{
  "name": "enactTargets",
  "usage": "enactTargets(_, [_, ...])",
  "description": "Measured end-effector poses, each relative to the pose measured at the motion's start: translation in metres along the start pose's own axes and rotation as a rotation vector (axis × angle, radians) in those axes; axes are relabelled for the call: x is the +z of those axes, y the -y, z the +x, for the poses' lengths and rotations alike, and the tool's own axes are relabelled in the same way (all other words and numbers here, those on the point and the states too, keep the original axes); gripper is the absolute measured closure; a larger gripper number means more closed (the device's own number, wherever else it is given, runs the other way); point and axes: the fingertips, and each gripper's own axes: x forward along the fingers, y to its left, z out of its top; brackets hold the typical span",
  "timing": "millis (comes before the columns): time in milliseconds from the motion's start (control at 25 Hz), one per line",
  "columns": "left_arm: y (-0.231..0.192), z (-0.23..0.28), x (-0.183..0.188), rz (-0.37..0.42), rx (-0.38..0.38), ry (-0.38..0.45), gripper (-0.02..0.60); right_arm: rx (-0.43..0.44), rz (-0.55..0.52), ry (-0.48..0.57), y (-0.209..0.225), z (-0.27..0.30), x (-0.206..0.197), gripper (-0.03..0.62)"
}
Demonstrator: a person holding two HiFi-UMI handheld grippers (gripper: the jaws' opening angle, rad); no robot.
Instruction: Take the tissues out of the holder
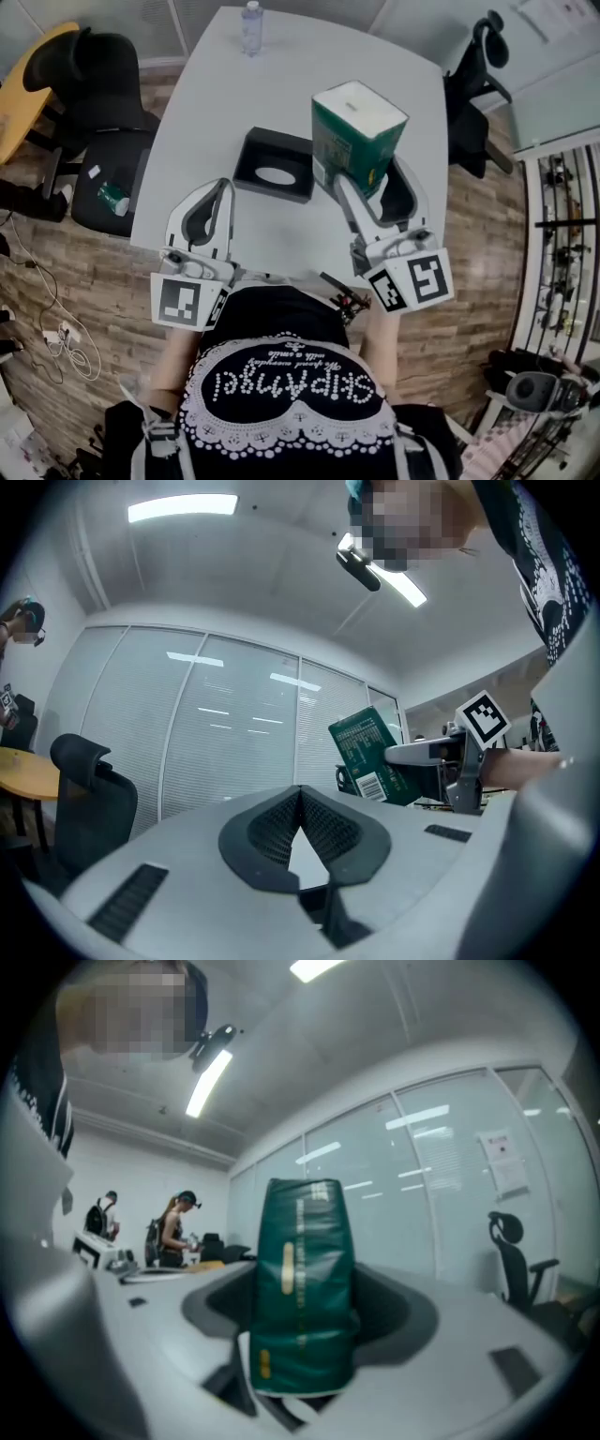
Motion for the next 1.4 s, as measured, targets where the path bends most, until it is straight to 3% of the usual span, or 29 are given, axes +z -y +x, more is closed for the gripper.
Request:
enactTargets(440, [-0.008, -0.023, -0.005, 0.005, 0.046, -0.024, 0.56, -0.152, 0.055, 0.056, 0.013, -0.072, -0.021, 0.273])
enactTargets(880, [-0.003, -0.031, -0.017, -0.023, 0.056, -0.064, 0.56, -0.183, 0.125, 0.013, 0.007, -0.095, -0.06, 0.273])
enactTargets(1400, [0.006, -0.029, -0.03, -0.05, 0.041, -0.099, 0.56, -0.183, 0.146, -0.012, 0.008, -0.097, -0.067, 0.273])
